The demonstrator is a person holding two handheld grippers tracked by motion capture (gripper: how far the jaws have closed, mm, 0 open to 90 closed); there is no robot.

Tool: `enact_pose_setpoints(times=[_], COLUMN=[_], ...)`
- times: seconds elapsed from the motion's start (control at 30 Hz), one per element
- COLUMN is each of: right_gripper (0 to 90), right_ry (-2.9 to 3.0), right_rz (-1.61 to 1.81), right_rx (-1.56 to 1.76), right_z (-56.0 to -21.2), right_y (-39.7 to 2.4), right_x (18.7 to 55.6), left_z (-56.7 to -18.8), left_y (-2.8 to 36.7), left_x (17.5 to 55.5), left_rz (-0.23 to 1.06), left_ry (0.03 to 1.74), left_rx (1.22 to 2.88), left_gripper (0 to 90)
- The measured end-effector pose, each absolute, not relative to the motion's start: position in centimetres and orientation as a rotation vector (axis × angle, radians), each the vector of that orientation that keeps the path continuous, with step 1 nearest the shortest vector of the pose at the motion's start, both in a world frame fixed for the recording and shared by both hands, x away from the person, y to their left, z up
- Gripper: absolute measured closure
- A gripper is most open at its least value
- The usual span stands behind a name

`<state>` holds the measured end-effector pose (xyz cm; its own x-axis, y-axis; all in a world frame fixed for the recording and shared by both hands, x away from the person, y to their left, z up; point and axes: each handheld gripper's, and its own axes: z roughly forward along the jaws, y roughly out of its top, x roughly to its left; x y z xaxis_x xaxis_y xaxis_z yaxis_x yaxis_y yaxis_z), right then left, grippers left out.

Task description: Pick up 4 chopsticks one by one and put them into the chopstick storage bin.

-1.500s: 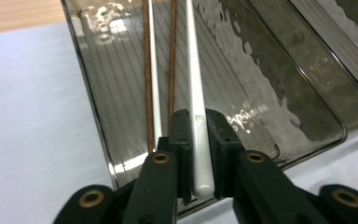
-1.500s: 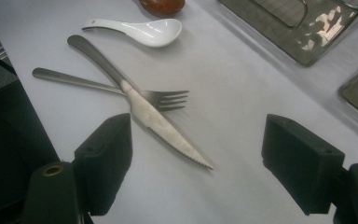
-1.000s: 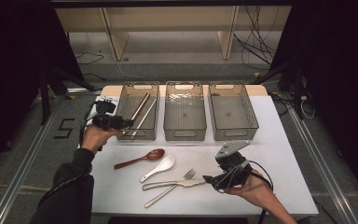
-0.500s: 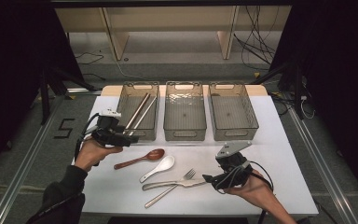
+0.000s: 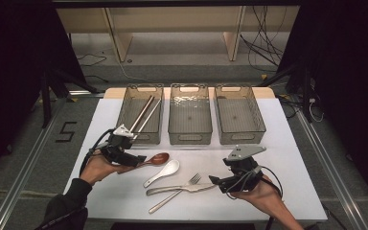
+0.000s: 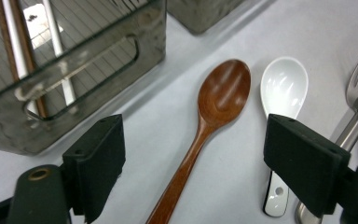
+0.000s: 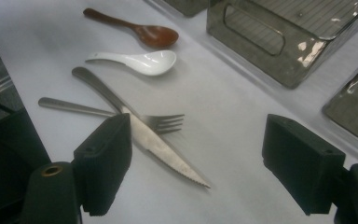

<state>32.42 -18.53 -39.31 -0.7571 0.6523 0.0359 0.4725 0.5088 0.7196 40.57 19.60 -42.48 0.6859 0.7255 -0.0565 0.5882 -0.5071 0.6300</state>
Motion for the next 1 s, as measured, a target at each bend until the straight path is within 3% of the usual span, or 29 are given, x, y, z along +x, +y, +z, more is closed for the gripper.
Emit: enact_pose_setpoints(times=[1.0], right_gripper=[24.1], right_ry=[2.394], right_rz=[1.268], right_rx=[1.06], right_z=[-39.3], right_y=[-21.1], right_x=[31.9], left_z=[-44.8], left_y=[17.9], left_x=[41.4], left_rz=[0.301], left_ry=[0.961], left_rx=[2.531], left_gripper=[16.9])
